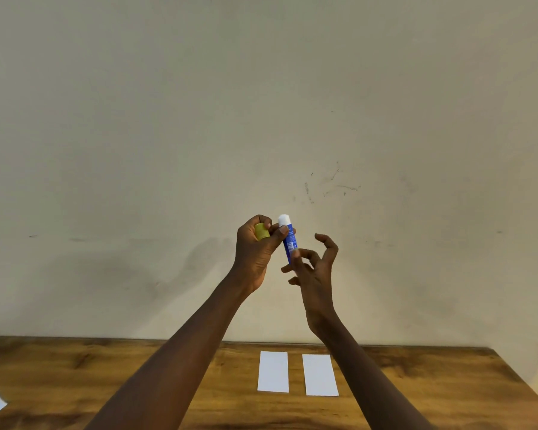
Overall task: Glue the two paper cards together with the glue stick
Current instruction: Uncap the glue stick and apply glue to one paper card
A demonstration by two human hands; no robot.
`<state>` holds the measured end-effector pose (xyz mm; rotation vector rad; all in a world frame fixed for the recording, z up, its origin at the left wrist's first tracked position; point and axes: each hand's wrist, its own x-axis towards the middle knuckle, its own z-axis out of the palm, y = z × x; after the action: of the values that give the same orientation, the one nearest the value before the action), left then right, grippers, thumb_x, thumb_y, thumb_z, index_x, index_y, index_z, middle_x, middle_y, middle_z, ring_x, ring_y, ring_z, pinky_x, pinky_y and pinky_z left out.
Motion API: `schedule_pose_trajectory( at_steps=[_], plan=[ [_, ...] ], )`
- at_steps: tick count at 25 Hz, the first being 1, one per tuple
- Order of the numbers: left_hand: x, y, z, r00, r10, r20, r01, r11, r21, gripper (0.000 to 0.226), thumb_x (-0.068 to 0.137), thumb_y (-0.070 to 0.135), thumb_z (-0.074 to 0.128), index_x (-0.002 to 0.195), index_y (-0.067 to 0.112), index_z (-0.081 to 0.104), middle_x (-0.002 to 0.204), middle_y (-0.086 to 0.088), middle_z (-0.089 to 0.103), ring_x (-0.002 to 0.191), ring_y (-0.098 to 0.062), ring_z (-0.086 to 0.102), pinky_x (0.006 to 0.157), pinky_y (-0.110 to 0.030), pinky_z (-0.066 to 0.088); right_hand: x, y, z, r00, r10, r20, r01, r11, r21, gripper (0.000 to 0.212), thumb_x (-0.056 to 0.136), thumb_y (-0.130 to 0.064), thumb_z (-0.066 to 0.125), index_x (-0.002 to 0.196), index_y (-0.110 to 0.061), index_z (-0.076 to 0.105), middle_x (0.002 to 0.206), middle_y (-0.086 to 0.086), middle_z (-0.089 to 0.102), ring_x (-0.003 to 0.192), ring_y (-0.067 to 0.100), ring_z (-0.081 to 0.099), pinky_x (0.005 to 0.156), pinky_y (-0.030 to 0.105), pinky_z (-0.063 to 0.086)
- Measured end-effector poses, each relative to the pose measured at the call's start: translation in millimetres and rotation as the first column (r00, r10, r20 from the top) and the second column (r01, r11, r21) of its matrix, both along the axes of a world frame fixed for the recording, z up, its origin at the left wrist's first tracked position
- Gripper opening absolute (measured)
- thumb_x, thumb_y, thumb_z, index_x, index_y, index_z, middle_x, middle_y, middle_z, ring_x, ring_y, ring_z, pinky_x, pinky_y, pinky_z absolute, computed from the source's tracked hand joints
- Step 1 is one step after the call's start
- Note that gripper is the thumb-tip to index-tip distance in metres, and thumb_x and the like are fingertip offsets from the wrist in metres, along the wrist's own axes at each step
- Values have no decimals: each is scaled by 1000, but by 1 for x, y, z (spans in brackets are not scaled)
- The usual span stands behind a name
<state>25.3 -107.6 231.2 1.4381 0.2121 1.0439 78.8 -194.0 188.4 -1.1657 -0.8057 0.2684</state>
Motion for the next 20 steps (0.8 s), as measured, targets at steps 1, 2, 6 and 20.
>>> schedule_pose_trajectory(
  at_steps=[1, 2, 6, 20],
  plan=[
    [0, -1, 0, 1000, 0, 0, 0, 1000, -3, 25, 82, 1, 57, 69, 14, 40, 78, -6, 61, 69, -11, 68, 63, -12, 53, 1, 1, 1, 997, -62, 35, 62, 998, -6, 49, 83, -22, 61, 116, -29, 26, 90, 6, 61, 66, 11, 65, 60, 10, 51],
    [1, -2, 1, 1000, 20, -7, -20, 1000, 5, 26, 82, 1, 58, 68, 14, 41, 77, -4, 60, 69, -11, 66, 62, -10, 53, 1, 1, 2, 993, -102, 63, 103, 995, -5, 48, 81, -13, 62, 114, -26, 29, 88, 8, 62, 62, 9, 65, 60, 10, 50],
    [4, 1, 1, 999, 37, -11, -37, 999, 36, 25, 81, 4, 59, 67, 15, 41, 77, -6, 59, 71, -14, 66, 63, -12, 53, 2, 1, 3, 995, -1, 98, 0, 1000, 11, 23, 94, -9, 36, 116, -15, 33, 71, 9, 63, 49, 6, 63, 54, 9, 47],
    [3, 2, 6, 998, 60, 20, -60, 998, 4, 24, 82, 4, 58, 69, 15, 41, 80, -7, 62, 72, -16, 69, 60, -11, 53, 7, 6, 8, 990, 90, 106, -85, 995, -53, 39, 92, -34, 36, 126, -15, 30, 77, 3, 63, 51, 7, 64, 49, 10, 48]
  ],
)
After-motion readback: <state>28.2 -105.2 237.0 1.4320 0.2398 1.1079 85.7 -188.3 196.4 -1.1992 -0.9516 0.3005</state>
